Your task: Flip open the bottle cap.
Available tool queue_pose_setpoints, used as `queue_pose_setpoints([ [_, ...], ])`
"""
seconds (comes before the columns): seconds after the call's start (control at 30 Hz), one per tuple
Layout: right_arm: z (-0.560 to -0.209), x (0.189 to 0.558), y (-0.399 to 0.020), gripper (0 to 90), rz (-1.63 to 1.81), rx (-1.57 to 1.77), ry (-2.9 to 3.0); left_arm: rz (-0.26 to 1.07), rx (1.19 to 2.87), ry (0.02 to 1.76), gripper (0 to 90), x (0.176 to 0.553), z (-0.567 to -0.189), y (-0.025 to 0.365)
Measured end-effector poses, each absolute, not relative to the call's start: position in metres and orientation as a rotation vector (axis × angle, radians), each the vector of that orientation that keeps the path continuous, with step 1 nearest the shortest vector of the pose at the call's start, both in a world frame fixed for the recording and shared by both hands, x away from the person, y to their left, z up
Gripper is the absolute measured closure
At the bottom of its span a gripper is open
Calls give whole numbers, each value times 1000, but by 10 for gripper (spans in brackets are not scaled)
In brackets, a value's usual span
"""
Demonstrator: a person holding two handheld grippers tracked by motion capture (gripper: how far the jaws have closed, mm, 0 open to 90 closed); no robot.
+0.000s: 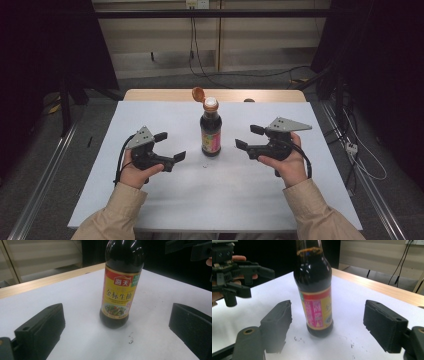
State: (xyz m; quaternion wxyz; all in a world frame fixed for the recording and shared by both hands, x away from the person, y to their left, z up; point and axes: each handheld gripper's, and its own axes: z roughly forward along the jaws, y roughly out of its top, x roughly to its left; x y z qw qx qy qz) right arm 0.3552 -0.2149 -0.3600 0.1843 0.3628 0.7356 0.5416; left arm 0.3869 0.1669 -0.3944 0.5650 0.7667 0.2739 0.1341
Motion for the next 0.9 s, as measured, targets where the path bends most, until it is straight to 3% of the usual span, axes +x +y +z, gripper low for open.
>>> queue_pose_setpoints([
  [0.9, -402, 329, -238, 220, 1485, 1078, 2091, 315, 1846, 662, 15, 373, -405, 189],
])
